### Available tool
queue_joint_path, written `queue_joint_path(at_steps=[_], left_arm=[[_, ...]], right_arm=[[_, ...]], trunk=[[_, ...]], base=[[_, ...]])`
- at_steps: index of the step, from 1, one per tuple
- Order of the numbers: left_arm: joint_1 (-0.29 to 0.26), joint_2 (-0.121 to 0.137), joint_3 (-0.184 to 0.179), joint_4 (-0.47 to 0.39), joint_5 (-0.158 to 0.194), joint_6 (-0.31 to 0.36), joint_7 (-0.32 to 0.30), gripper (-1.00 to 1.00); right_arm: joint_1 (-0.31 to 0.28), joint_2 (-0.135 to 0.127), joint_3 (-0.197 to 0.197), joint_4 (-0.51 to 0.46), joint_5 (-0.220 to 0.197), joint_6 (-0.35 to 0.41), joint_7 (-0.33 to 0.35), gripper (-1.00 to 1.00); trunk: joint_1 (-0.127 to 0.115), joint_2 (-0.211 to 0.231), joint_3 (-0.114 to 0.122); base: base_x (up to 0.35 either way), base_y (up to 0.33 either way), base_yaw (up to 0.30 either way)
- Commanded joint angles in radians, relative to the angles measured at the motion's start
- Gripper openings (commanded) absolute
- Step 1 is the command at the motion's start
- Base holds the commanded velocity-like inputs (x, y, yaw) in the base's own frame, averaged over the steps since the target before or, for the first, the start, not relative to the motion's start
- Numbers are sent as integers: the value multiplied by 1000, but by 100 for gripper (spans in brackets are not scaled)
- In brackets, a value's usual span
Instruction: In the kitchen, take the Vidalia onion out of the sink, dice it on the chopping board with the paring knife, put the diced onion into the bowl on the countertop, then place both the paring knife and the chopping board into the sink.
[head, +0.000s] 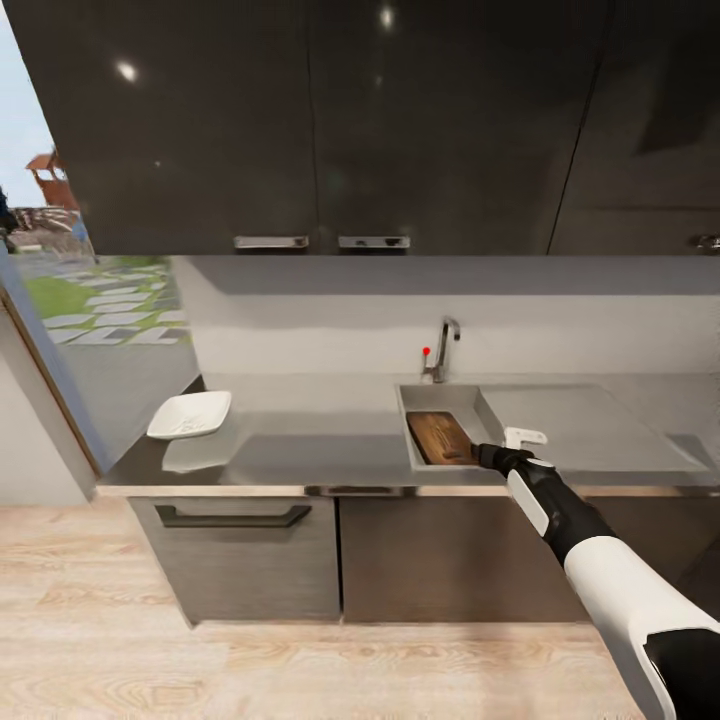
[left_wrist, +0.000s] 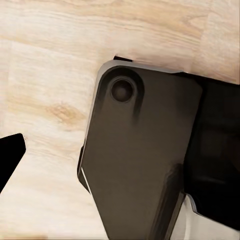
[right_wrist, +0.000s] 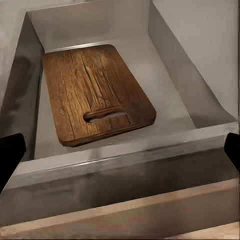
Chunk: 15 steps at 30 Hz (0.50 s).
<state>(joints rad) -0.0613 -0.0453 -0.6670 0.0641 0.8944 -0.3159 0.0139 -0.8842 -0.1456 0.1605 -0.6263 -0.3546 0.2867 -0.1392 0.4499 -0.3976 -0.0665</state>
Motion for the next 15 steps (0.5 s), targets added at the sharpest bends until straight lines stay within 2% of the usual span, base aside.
queue_joint_path(at_steps=[1, 15], left_arm=[[-1, -1, -7, 3, 1, -5, 1, 100], [-2, -1, -7, 3, 1, -5, 1, 100]], right_arm=[[-1, -1, 8, -1, -10, 3, -10, 100], [-1, 4, 14, 10, -10, -1, -7, 100]], trunk=[[0, -2, -1], [0, -2, 21]], base=[[-329, 122, 0], [-319, 145, 0]])
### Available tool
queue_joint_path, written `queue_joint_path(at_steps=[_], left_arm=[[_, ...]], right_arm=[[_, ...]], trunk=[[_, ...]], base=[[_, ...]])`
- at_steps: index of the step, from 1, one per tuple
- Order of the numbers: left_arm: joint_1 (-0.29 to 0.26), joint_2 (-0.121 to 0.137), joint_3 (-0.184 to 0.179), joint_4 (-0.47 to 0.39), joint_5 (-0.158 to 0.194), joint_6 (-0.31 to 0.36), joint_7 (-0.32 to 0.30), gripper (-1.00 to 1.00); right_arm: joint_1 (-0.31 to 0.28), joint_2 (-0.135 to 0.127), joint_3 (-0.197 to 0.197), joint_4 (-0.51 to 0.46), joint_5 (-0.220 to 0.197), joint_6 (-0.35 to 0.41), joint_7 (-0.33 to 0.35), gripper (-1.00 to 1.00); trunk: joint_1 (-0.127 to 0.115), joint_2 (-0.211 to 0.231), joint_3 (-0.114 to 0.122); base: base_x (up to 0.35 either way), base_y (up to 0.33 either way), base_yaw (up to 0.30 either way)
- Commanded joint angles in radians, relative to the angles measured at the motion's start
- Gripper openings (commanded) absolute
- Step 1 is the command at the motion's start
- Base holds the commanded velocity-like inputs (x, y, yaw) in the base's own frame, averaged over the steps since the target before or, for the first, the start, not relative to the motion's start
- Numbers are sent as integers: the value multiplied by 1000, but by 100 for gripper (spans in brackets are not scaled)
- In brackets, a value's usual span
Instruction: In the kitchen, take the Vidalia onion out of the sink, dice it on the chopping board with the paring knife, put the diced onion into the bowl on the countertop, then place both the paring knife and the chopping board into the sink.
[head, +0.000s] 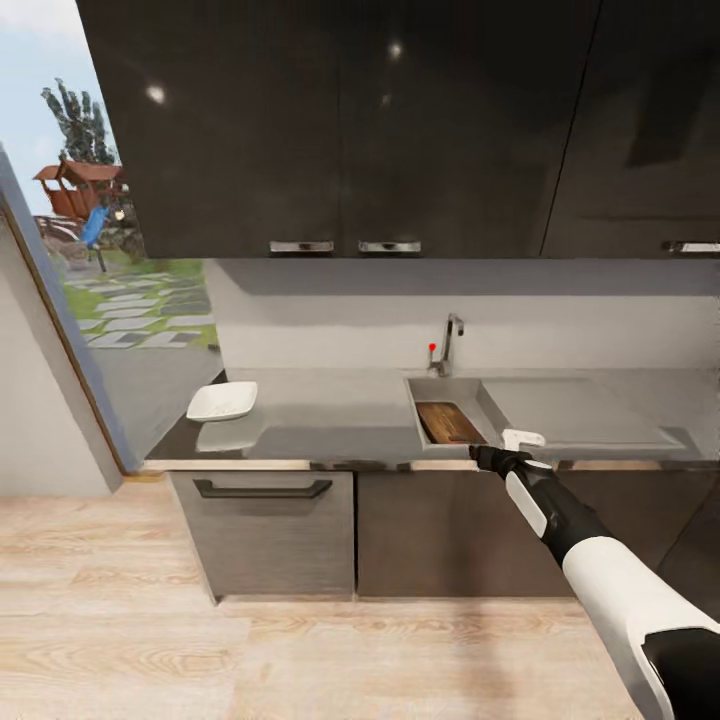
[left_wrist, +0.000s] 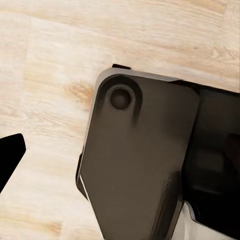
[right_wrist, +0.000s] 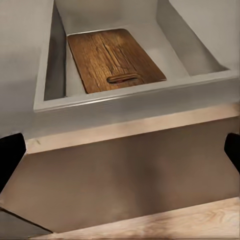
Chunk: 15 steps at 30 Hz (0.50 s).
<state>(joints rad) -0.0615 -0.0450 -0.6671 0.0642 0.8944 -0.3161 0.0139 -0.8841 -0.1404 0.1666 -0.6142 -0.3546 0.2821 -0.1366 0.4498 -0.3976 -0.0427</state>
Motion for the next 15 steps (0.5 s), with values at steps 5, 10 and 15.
queue_joint_path(at_steps=[5, 10, 15], left_arm=[[-1, -1, -6, 3, 1, -4, 1, 100], [-1, -1, -8, -1, -2, -4, 1, 100], [-1, 13, -8, -6, -10, -3, 8, 100]], right_arm=[[-1, -1, 8, 1, -10, 2, -9, 100], [-1, -1, 10, 42, -8, -31, -9, 100], [-1, 24, 20, 257, 73, -221, 1, 100]], trunk=[[0, -2, 6], [0, -2, 13], [0, -2, 21]], base=[[-303, 180, 0], [-153, 55, 0], [-15, 4, 0]])
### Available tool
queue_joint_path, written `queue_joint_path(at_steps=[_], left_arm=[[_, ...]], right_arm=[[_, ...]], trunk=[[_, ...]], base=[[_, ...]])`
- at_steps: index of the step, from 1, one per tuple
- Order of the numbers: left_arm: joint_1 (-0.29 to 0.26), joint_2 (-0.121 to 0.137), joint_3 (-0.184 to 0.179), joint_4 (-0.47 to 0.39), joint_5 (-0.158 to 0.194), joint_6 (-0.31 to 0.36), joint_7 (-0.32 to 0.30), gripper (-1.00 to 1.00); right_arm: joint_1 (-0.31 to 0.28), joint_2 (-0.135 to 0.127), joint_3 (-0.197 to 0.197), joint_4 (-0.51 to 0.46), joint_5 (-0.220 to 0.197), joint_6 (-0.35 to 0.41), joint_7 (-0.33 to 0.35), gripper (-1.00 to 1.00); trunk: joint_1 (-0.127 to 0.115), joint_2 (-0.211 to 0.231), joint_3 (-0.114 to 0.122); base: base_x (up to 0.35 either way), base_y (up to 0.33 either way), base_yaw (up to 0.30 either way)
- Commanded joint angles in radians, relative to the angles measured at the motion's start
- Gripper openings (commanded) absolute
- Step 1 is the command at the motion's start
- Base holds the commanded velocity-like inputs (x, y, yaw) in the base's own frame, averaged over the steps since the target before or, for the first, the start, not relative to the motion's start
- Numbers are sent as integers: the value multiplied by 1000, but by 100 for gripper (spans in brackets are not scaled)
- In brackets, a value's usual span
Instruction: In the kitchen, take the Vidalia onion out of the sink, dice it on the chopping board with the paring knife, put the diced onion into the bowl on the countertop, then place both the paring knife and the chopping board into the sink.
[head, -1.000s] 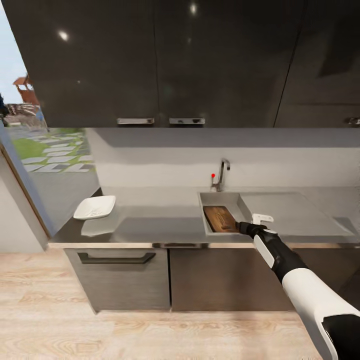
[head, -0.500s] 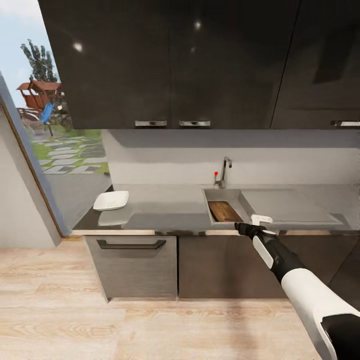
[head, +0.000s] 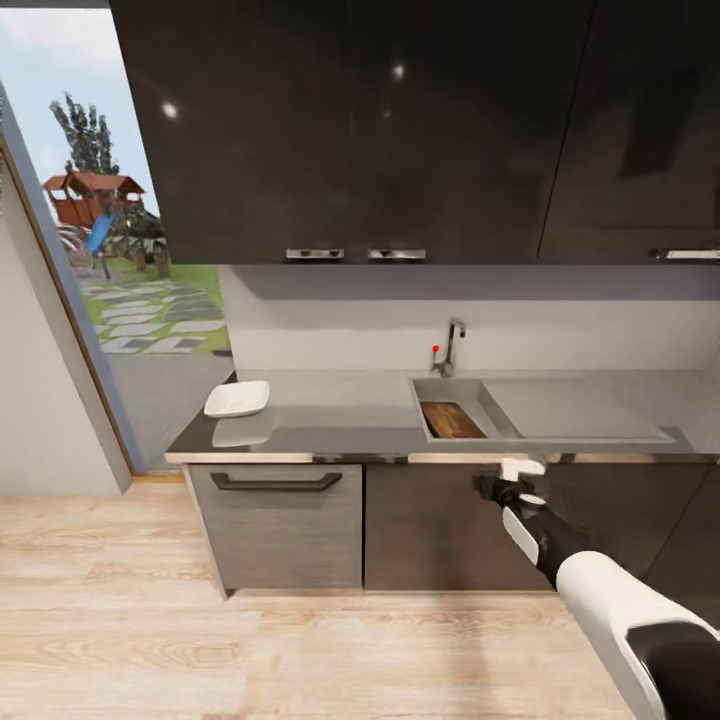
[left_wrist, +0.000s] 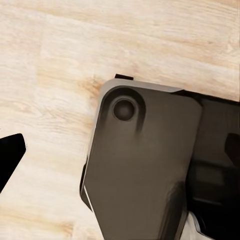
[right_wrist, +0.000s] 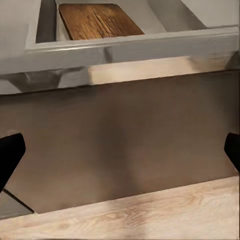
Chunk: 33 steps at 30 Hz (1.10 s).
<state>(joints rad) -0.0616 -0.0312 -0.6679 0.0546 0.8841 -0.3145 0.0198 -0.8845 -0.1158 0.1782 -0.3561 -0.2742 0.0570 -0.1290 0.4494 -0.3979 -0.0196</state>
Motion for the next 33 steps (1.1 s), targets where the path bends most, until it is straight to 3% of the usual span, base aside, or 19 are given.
queue_joint_path(at_steps=[1, 3, 5, 6, 10, 13, 18, 20, 24, 33], left_arm=[[-1, 4, -6, 2, 0, -5, 2, 100], [-1, 13, -6, -9, -2, -5, 3, 100], [-1, 18, -6, -31, -3, -5, 9, 100], [-1, 27, -6, -59, -3, -5, 27, 100], [-3, 59, -6, -215, -5, -4, 159, 100], [-3, 68, -6, -284, -12, -3, 232, 100], [-3, 79, -7, -308, -82, -3, 260, 100], [-3, 83, -8, -308, -120, -4, 261, 100], [-3, 88, -9, -302, -147, -4, 262, 100], [-3, 97, -9, -271, -152, -6, 262, 100]], right_arm=[[-1, 10, 10, 55, 14, -42, 1, 100], [-1, 44, 11, 217, 65, -181, 24, 100], [15, 64, 11, 292, 98, -307, 32, 100], [68, 72, 10, 315, 110, -372, 34, 100], [218, 93, 11, 336, 121, -468, 37, 100], [324, 110, 11, 339, 122, -525, 38, 100], [553, 141, 10, 341, 122, -712, 38, 100], [603, 149, 10, 340, 122, -744, 38, 100], [625, 154, 10, 336, 122, -762, 37, 100], [628, 159, 6, 333, 117, -766, 28, 100]], trunk=[[1, -2, 0], [1, -2, 3], [1, -2, 6], [1, -2, 8], [1, -2, 14], [1, -2, 19], [1, -2, 27], [1, -2, 30], [1, -2, 35], [1, -2, 35]], base=[[-3, 1, 0], [-1, 0, 0], [0, 0, 0], [0, 0, 0], [0, 0, 0], [0, 0, 0], [0, 0, 0], [0, 0, 0], [0, 0, 0], [0, 0, 0]])
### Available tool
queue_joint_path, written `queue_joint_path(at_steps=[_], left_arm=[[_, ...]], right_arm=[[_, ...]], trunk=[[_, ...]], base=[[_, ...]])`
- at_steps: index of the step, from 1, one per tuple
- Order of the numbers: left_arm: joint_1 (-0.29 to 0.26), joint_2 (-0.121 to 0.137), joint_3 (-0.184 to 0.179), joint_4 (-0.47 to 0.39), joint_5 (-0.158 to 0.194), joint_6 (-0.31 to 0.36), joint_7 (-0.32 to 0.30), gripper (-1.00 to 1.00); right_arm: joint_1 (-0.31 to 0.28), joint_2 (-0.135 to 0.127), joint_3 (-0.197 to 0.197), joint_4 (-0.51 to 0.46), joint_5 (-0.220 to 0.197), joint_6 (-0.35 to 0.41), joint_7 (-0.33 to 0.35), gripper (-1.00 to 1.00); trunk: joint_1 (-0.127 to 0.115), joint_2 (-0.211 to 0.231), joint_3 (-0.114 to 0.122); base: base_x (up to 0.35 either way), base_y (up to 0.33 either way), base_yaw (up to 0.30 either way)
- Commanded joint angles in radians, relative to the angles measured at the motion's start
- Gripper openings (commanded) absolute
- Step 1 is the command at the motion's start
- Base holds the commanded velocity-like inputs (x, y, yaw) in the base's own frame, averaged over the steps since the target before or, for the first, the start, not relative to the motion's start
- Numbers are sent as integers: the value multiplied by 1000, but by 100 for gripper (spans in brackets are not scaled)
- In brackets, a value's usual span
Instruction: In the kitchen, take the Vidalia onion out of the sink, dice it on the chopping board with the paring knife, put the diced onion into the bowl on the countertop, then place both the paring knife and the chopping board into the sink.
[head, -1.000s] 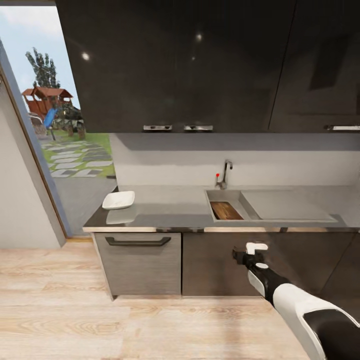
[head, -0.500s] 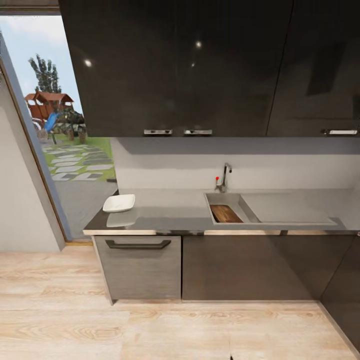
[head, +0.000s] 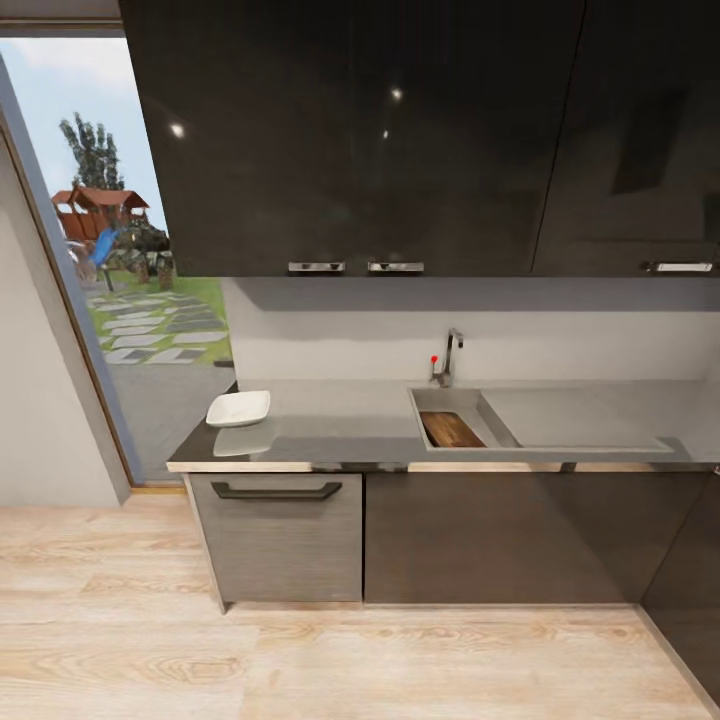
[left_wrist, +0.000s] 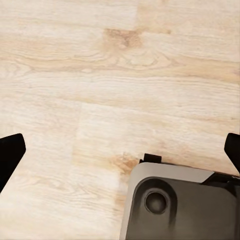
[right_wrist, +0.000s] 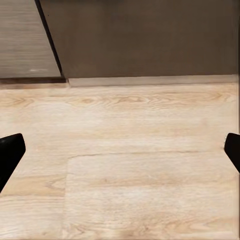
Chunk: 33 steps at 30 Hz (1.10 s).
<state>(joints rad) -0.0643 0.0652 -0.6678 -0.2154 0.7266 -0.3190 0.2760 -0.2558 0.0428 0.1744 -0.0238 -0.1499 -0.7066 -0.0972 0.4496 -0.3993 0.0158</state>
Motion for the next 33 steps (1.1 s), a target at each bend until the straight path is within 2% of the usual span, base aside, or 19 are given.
queue_joint_path(at_steps=[1, 4, 5, 6, 10, 14, 16, 18, 21, 22, 23, 24, 26, 28, 30, 33], left_arm=[[0, 1, -9, -1, 6, -2, 6, 100], [0, -1, -12, 0, 6, 0, 6, 100], [0, -2, -12, 5, 7, 1, 6, 100], [0, -2, -13, 22, 7, 2, 6, 100], [0, -8, -8, 106, 13, 4, 6, 100], [0, -18, -6, 163, 19, 4, 8, 100], [0, -19, -6, 169, 21, 4, 8, 100], [0, -19, -6, 171, 22, 4, 7, 100], [1, -27, -6, 183, 22, 3, 4, 100], [1, -39, -6, 210, 22, 3, 3, 100], [1, -51, -6, 236, 22, 4, 3, 100], [1, -65, -6, 264, 22, 6, 6, 100], [2, -74, -6, 283, 24, 10, 9, 100], [3, -76, -6, 289, 25, 9, 5, 100], [3, -79, -6, 287, 23, 5, 1, 100], [3, -75, -7, 280, 20, 1, -1, 100]], right_arm=[[0, -1, 9, 1, -8, -3, -5, 100], [0, -7, 6, 1, -26, -2, -7, 100], [0, -9, 5, 2, -45, -1, -8, 100], [0, -13, 6, 4, -62, 2, -7, 100], [14, -30, 6, 10, -80, 24, -7, 100], [110, -54, 7, 11, -83, 138, -7, 100], [161, -73, 7, 11, -84, 183, -7, 100], [192, -80, 7, 11, -85, 241, -7, 100], [216, -84, 6, 12, -91, 425, -7, 100], [220, -84, 5, 12, -112, 491, -7, 100], [221, -83, 5, 12, -137, 521, -7, 100], [222, -83, 5, 10, -189, 548, -10, 100], [223, -83, 5, 7, -269, 569, -23, 100], [224, -76, 7, 4, -305, 572, -32, 100], [224, -71, 5, 2, -314, 572, -35, 100], [224, -77, 3, -11, -318, 550, -35, 100]], trunk=[[0, -1, 0], [0, -1, 2], [0, -1, 4], [0, -1, 5], [0, -1, 11], [0, -1, 16], [0, -1, 17], [0, -1, 17], [0, -1, 17], [0, -1, 17], [0, -1, 17], [0, -1, 17], [0, -1, 17], [0, -1, 17], [0, -1, 17], [0, -1, 17]], base=[[0, 0, 0], [0, 0, 0], [0, 0, 0], [0, 0, 0], [0, 0, 0], [0, 0, 0], [0, 0, 0], [0, 0, 0], [0, 0, 0], [0, 0, 0], [0, 0, 0], [0, 0, 0], [0, 0, 0], [0, 0, 0], [0, 0, 0], [0, 0, 0]])
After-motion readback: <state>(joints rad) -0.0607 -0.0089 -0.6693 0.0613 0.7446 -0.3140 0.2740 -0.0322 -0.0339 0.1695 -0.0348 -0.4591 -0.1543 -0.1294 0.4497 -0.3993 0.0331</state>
